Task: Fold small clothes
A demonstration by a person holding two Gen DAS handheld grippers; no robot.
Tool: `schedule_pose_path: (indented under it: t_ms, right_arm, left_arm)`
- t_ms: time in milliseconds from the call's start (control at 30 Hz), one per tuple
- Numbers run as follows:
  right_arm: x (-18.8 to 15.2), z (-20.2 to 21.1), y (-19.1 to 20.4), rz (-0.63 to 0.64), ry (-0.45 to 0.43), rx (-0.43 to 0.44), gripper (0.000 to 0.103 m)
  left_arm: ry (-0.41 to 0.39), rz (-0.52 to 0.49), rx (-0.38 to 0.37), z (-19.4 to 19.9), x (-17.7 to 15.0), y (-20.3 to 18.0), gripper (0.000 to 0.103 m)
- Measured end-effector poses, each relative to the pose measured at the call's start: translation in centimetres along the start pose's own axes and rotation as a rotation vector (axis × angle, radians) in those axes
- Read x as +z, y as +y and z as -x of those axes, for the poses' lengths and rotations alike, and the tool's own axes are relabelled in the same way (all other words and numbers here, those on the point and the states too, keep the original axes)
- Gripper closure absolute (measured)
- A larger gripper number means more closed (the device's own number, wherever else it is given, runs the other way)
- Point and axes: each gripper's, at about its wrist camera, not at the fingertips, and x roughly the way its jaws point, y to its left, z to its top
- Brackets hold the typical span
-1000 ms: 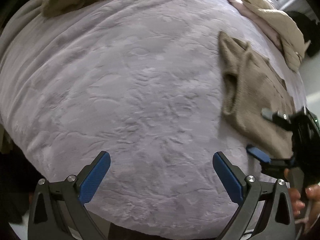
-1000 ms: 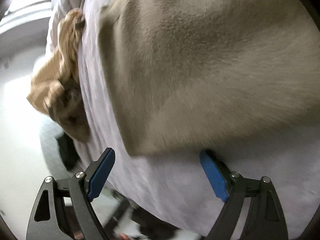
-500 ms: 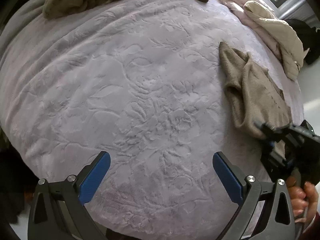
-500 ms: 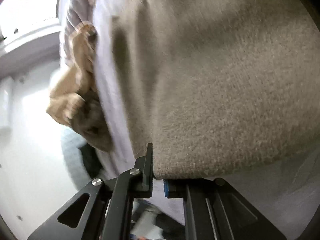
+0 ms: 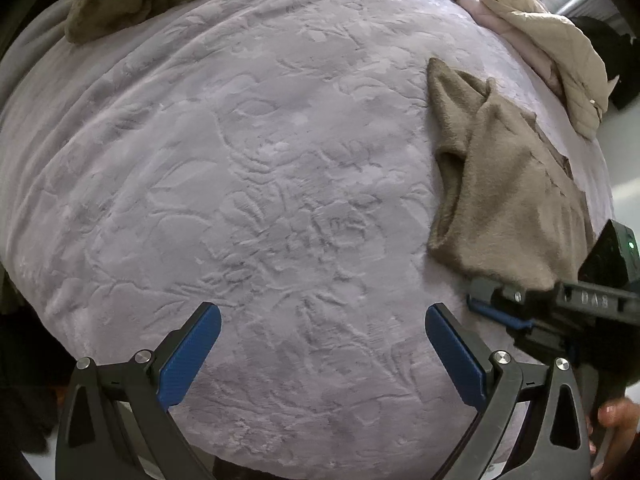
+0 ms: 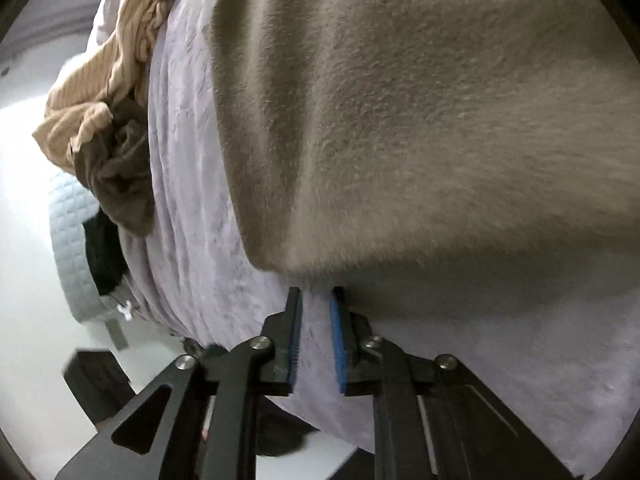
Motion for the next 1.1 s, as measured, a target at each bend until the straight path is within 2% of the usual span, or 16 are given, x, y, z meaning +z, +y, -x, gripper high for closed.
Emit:
schedule_pose_path:
  t_ms: [67, 100, 333, 600, 733, 900, 1100]
  right_arm:
    - [0.1, 0.7, -0.1, 0.003, -0.003, -0.018, 0.038]
    - [-0.1, 1.1, -0.3, 0.002, -0.008, -0.015, 0.034]
    - [-0.1, 3.6, -2.0, -0.021, -0.036, -0.052, 0.034]
    - [-0.5, 5.8, -3.9, -0.055, -0.065, -0.039, 0.033]
    - [-0.5, 6.6, -5.1, -0.08, -0.087, -0.024, 0.033]
    - [0.3, 7.2, -6.6, -0.142, -0.131, 0.06, 0.033]
    - [1.4, 7.2, -8.9, -0.278, -0.202, 0.217, 0.034]
  left_arm:
    - [0.003, -0.006, -0.005, 0.2, 0.1, -0.5, 0.001]
    - [0.004, -0.01, -0.005, 0.1, 0.2, -0.9, 0.001]
    - [0.015, -0.054, 0.0, 0.1, 0.8, -3.1, 0.001]
    - [0.033, -0.097, 0.003, 0.0, 0.4, -5.1, 0.001]
    - [0.056, -0.09, -0.024, -0.5, 0.5, -5.8, 0.001]
    - [0.078, -0.045, -0.132, -1.1, 1.0, -6.5, 0.001]
    - [0.105, 0.084, -0.334, -2.2, 1.1, -6.9, 0.001]
